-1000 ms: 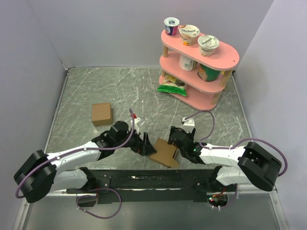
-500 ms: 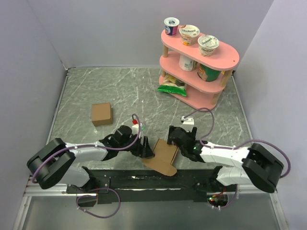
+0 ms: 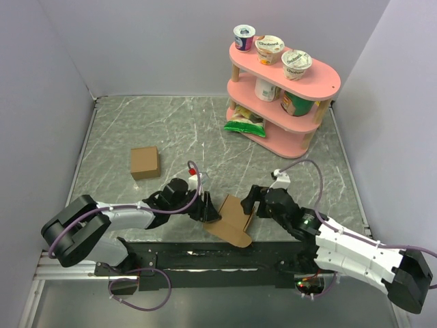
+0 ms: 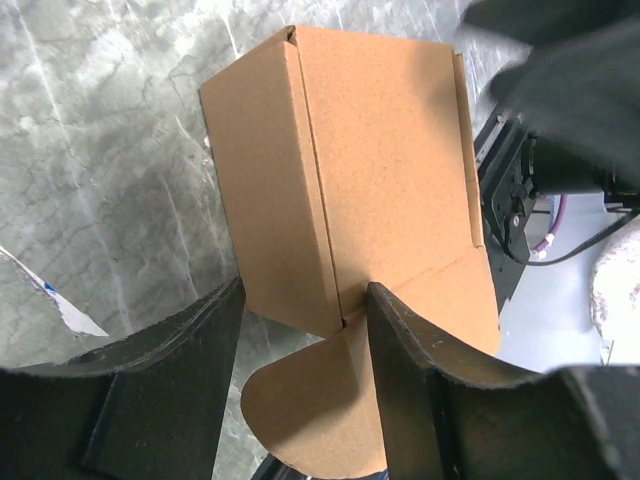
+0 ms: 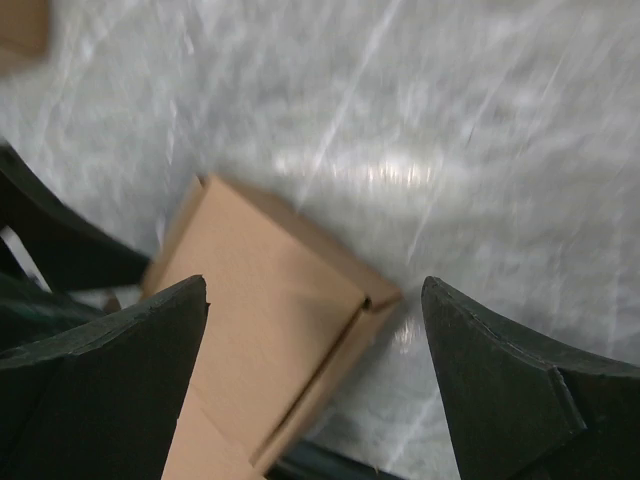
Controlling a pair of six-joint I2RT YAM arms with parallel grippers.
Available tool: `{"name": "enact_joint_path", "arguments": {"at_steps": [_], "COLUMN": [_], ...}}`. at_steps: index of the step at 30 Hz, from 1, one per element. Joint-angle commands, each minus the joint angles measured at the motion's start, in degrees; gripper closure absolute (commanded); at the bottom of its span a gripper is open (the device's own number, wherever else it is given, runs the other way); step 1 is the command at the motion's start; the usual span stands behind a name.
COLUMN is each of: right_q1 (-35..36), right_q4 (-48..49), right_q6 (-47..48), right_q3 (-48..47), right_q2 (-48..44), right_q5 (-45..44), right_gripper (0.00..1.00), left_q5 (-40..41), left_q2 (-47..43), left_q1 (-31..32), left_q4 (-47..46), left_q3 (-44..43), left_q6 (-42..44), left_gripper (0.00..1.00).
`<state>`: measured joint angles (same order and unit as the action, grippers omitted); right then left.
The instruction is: Fold the paper box
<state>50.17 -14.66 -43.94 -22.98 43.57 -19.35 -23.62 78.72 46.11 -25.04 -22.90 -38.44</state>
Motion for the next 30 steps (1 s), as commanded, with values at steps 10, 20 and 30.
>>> {"name": "enact_joint_path", "arguments": {"at_steps": [10,20,30], "right_q1": [-4.9,-7.0,-21.4], "right_q4": [12.4,10.0,10.2], "right_q6": [-7.0,0.9,28.4], "right_q3": [8.6,2.0,-7.1], "right_q2": [7.9,12.7,13.2], "right_q5": [16.4,10.0,37.2], "right_gripper": [0.26,0.19,0.01], "left_q5": [4.2,7.4,-2.3], "left_q2": [-2.8,-11.5,-18.3], "left_q1": [-0.1,-2.8,-12.0], "left_q4": [-0.2,4.2,5.3], "left_q3": [2.1,3.6,2.2], "left_q6": [0.0,2.0,6.0], "left_gripper": [0.42,0.19,0.04]}}
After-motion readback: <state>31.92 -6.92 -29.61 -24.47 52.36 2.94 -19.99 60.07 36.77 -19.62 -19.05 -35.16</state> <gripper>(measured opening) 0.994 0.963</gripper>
